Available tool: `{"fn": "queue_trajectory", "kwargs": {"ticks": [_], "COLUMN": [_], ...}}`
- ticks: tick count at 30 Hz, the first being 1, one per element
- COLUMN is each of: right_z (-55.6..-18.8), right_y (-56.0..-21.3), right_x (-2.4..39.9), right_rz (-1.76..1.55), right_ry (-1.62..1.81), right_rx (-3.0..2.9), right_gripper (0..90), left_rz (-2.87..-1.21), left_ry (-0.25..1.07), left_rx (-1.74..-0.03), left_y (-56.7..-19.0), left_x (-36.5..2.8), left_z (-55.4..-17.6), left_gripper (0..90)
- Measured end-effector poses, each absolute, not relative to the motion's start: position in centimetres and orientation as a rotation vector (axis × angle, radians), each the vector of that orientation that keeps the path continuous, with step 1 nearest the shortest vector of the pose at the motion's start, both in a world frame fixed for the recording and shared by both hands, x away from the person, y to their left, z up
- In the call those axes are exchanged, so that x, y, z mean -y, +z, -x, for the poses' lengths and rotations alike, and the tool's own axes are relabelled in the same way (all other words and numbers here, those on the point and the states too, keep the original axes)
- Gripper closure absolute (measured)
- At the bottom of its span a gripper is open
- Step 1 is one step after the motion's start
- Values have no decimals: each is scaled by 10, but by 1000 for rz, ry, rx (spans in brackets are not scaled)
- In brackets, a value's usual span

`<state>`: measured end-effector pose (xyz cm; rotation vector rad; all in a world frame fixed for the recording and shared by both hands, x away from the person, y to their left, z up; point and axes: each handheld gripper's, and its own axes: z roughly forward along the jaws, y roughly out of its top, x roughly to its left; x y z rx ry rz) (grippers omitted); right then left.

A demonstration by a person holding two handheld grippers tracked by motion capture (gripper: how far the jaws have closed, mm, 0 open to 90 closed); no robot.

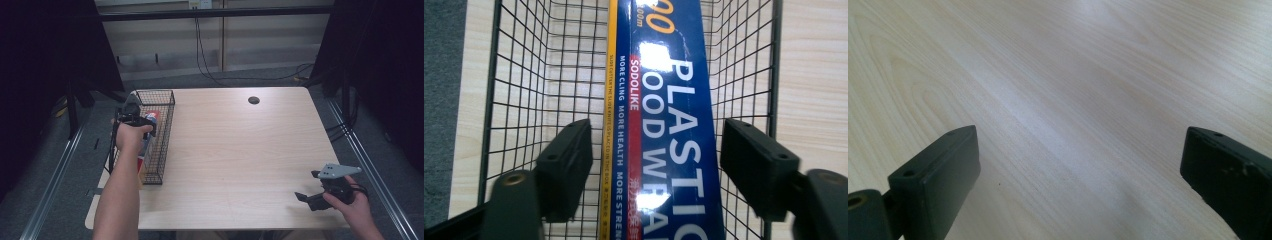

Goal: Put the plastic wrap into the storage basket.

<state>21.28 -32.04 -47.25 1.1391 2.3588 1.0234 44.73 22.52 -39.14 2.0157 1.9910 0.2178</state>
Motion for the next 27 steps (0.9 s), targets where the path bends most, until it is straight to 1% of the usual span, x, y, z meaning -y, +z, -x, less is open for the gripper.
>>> {"fn": "queue_trajectory", "kwargs": {"ticks": [2, 7, 14, 21, 23, 27], "right_z": [-213, -212, -211, -211, -211, -211], "right_y": [-472, -472, -470, -470, -470, -470], "right_x": [320, 320, 320, 319, 319, 319], "right_rz": [-1140, -1138, -1143, -1139, -1139, -1137], "right_ry": [1020, 1021, 1023, 1019, 1017, 1017], "right_rx": [-2357, -2357, -2346, -2352, -2353, -2356], "right_gripper": [23, 23, 24, 24, 24, 24], "left_rz": [-2000, -1996, -1981, -2011, -1991, -2020], "left_ry": [204, 197, 170, 172, 156, 163], "left_rx": [-1987, -1920, -1845, -1772, -1764, -1718], "left_y": [-387, -374, -358, -350, -348, -346], "left_x": [-225, -223, -217, -207, -203, -195], "left_z": [-446, -440, -431, -424, -423, -421], "left_gripper": [238, 204, 197, 180, 176, 169]}}
